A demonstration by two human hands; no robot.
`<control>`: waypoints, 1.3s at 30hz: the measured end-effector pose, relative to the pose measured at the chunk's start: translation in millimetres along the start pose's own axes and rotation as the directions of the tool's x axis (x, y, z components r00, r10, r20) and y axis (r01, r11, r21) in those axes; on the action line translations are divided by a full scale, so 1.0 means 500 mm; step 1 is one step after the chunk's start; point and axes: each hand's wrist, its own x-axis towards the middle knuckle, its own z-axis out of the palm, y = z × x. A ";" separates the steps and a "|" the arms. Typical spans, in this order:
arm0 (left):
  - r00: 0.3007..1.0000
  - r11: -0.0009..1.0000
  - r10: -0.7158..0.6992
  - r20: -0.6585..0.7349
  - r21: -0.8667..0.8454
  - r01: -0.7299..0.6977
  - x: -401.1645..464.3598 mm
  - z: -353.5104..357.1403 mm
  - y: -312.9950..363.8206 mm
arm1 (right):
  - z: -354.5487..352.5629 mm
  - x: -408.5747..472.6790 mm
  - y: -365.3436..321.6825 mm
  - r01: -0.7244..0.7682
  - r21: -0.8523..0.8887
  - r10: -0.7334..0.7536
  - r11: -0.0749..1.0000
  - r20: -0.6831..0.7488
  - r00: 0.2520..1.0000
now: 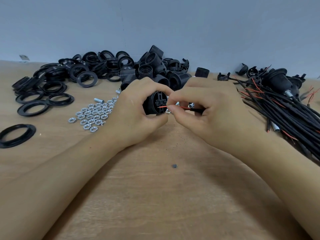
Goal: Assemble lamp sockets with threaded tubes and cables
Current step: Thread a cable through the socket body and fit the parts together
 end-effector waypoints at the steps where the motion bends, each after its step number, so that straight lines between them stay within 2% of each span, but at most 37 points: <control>1: 1.000 1.000 0.000 0.004 0.007 0.000 0.000 0.000 0.000 | 0.001 0.000 -0.001 -0.005 -0.005 0.005 1.000 0.002 1.000; 21: 0.998 0.998 -0.055 0.036 -0.005 0.056 -0.001 0.000 0.009 | -0.008 0.000 -0.020 -0.149 0.050 0.145 0.988 0.090 0.985; 32: 0.994 0.999 -0.046 0.097 0.006 0.045 -0.005 0.005 0.007 | 0.012 -0.005 -0.015 -0.081 0.030 0.082 0.996 -0.016 0.997; 39: 0.997 0.999 -0.021 0.074 0.026 0.019 -0.013 0.010 0.011 | 0.013 -0.006 -0.015 -0.047 0.071 0.046 0.996 0.003 0.999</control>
